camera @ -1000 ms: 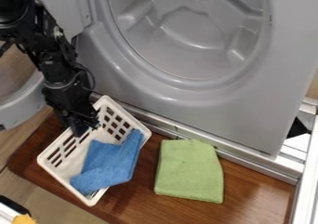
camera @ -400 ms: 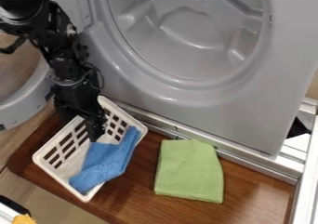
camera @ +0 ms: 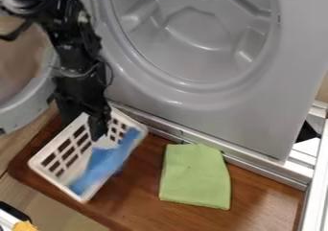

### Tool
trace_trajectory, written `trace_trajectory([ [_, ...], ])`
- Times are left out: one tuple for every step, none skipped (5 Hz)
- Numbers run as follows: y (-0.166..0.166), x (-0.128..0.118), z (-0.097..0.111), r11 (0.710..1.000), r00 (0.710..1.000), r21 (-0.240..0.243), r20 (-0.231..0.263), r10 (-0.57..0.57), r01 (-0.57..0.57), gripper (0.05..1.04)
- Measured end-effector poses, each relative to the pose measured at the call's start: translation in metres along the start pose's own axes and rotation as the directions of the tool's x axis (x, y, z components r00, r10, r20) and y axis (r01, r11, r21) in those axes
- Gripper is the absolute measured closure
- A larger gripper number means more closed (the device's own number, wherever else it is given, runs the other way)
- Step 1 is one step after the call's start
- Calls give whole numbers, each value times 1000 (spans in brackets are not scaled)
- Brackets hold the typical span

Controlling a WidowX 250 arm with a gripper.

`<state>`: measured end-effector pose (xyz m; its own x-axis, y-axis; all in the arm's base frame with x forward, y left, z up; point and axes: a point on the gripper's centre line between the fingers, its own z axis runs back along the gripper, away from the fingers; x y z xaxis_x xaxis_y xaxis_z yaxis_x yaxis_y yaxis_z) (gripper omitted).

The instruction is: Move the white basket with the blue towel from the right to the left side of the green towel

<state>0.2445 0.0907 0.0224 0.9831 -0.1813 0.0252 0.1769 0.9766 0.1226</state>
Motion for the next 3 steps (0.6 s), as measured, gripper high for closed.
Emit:
trace_trajectory([
  [-3, 3, 34, 996, 1000, 85, 29, 1, -4, 82],
  [-7, 3, 49, 995, 998, 104, 69, -5, -2, 83],
  [-18, 13, 62, 994, 977, 91, 197, -80, 63, 83],
])
